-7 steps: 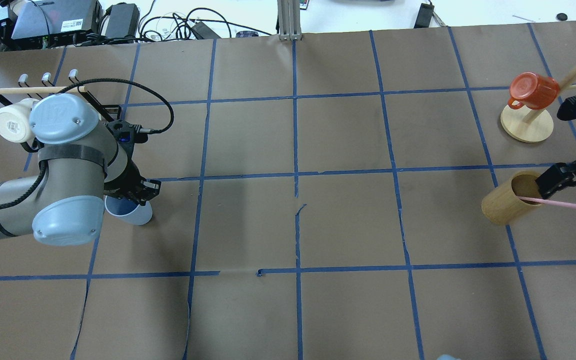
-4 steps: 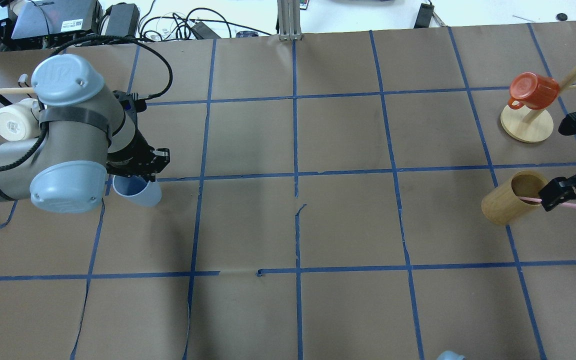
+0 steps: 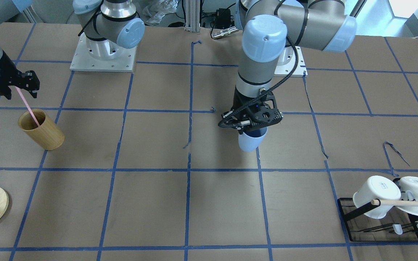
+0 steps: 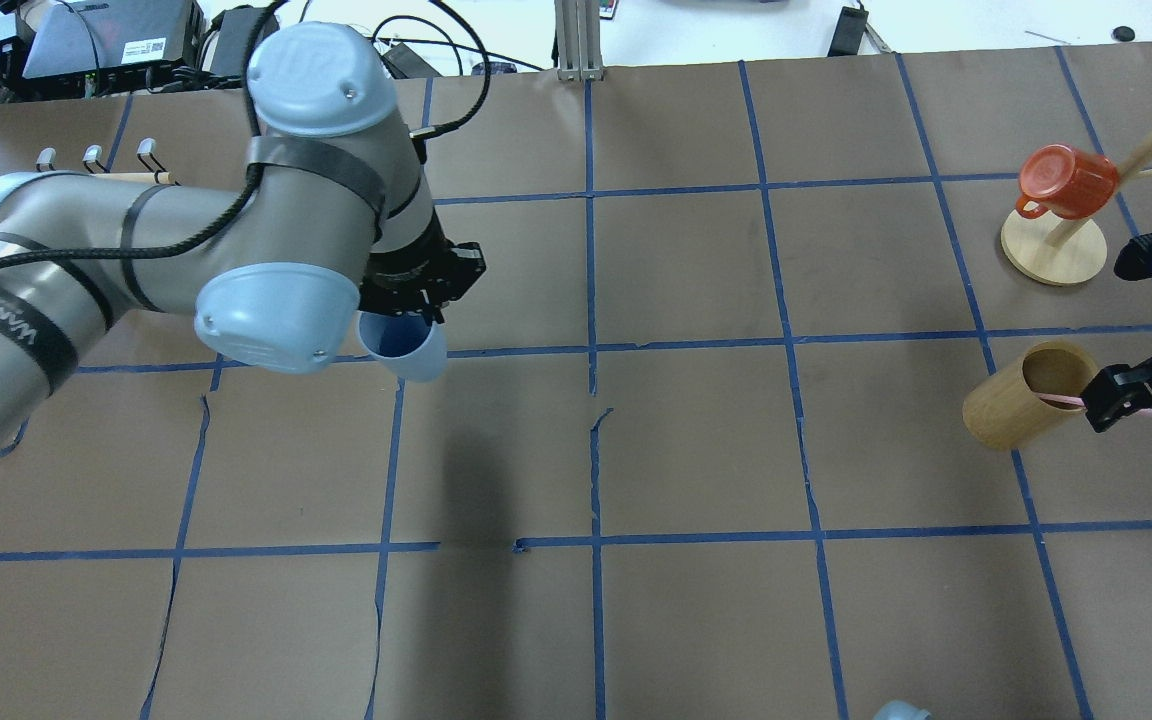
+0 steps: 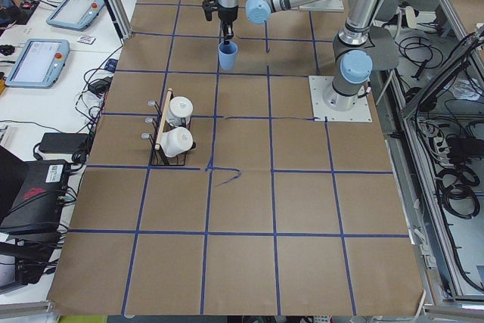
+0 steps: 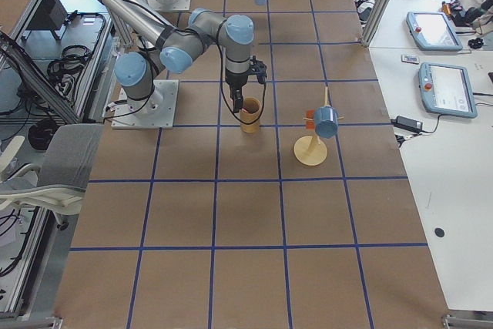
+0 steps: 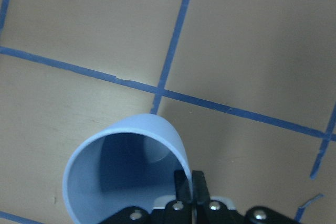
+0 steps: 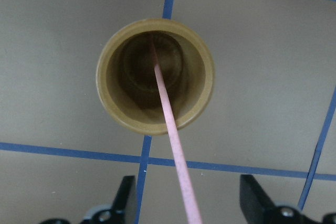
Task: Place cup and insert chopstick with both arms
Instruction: 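Carry the blue cup to center with the left while the right pulls the chopstick out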
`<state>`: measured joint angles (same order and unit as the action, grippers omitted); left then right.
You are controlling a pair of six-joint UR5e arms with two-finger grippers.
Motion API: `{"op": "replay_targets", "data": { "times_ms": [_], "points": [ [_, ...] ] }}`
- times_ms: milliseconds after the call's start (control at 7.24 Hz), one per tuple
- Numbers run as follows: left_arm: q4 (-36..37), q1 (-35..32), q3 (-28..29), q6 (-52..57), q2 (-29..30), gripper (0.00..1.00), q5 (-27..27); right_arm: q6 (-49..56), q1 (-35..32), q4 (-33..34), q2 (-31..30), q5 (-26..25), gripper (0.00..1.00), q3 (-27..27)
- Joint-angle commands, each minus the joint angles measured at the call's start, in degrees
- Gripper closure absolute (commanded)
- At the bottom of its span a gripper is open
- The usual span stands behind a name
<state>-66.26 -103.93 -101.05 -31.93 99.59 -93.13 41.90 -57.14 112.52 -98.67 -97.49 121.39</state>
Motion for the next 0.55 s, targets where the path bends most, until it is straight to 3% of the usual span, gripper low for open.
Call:
{"op": "replay_targets", "data": {
  "times_ms": [0,415],
  "points": [
    [3.24,-5.48,5.39,-8.04,6.29,1.0,0.05,-0.06,0.01,0.07,0.06,-2.34,0.8,-0.01],
    [3.16,-9.88,16.12,-15.51,15.44,1.0,0.05,-0.15,-0.08,-1.33,-0.56,-2.09,0.85,-1.76]
  ]
}}
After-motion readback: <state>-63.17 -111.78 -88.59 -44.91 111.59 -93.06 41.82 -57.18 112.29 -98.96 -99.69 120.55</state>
